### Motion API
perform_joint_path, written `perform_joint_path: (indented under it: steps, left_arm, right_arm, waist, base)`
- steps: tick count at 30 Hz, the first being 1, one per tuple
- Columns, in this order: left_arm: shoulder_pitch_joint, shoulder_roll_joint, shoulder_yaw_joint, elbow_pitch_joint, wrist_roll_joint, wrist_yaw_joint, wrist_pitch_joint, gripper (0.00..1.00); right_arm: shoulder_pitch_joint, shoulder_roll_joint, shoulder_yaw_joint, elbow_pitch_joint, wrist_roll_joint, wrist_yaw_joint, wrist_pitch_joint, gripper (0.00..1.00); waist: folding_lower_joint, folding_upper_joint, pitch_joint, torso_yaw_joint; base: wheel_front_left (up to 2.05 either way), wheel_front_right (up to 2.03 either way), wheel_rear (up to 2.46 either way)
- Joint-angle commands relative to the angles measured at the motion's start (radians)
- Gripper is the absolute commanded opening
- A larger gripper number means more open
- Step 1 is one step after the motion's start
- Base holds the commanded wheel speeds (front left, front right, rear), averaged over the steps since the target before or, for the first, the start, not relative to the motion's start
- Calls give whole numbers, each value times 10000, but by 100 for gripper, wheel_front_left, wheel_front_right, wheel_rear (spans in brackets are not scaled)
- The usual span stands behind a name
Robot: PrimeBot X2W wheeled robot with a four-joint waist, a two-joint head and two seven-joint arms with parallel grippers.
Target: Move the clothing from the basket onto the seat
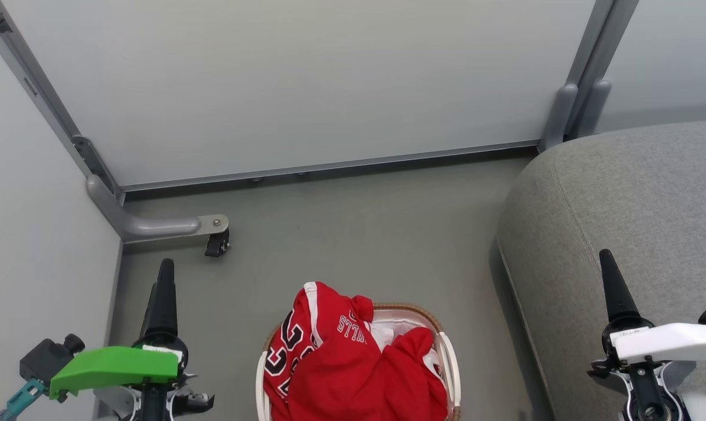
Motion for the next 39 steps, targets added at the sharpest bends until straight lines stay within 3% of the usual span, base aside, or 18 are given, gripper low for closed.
perform_joint_path:
  steps: [1, 15, 39]
  left_arm:
    - [-210, 63, -67, -237, 529, -2, -119, 100]
    - [106, 77, -372, -234, 3632, 276, -607, 100]
    - [405, 100, -628, 500, 6296, 576, -1295, 100]
  right_arm:
    - [-2, -91, 48, -314, -649, 3, -138, 100]
    - [189, -111, 482, -422, -3660, 3, -623, 100]
    - [291, -146, 730, 111, -6773, 4, -1319, 100]
  waist:
    - [0, 0, 5, 7]
    - [0, 0, 30, 24]
    - [0, 0, 40, 69]
  base:
    - [0, 0, 0]
    - [0, 0, 0]
    - [0, 0, 0]
